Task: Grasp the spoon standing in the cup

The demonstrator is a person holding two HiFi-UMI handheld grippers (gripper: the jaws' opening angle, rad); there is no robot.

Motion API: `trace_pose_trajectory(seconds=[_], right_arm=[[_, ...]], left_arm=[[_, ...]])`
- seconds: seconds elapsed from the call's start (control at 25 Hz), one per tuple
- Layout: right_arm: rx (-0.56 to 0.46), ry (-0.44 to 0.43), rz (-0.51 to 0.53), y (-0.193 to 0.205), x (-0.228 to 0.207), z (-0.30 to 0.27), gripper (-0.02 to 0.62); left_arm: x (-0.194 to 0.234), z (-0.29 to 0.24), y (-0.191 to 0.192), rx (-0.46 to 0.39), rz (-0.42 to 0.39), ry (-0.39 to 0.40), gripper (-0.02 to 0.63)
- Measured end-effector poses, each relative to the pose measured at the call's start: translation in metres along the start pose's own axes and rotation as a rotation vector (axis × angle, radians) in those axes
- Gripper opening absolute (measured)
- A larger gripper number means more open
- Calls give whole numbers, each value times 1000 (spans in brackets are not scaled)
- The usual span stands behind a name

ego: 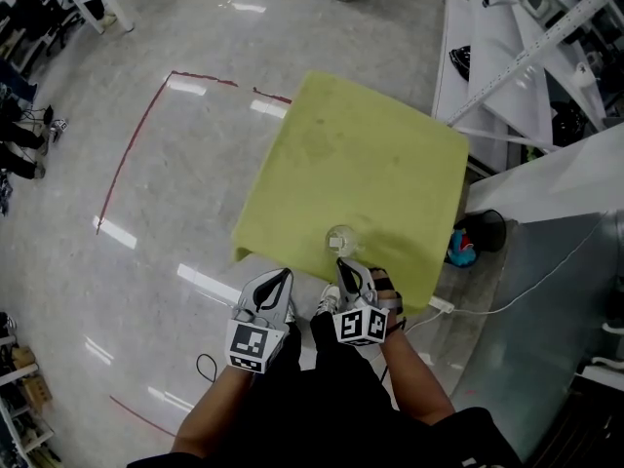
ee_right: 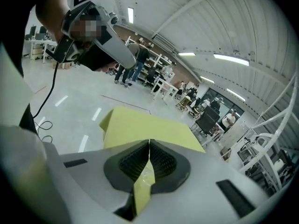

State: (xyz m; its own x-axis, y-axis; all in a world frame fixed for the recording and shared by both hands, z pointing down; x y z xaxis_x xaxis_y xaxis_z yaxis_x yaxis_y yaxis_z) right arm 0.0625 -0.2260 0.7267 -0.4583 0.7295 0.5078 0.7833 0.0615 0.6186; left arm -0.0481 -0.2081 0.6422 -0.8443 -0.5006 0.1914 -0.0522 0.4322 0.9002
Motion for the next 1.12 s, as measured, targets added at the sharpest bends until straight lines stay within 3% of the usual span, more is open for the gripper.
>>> trace_pose_trajectory(seconds=[0.24,0.72,0.92,1.12], right_arm=[[-39,20,-153,-14,-15,18,12],[-192,98,-636,-44,-72,73,12],[-255,124,-732,-61,-91,103,11],[-343,177,-757,-79,-115,132,11]], left_arm=[[-3,3,-13,-37,-13,5,5],[-12,10,-45,-110,-45,23,5],[-23,10,-67,-155,-65,46,5],[-33,11,-101,-228,-93,64,5]])
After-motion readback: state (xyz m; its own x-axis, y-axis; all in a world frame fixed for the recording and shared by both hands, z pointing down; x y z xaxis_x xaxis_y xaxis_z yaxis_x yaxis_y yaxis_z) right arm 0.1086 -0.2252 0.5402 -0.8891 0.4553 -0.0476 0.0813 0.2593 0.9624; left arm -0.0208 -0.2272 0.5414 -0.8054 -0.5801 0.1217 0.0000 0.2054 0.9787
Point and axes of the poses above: the fingertips, and each gripper's own axes: z backward along the fingers, x to its left, y out of its underside, the point moved 1 cm from there along z, backward along the fingers
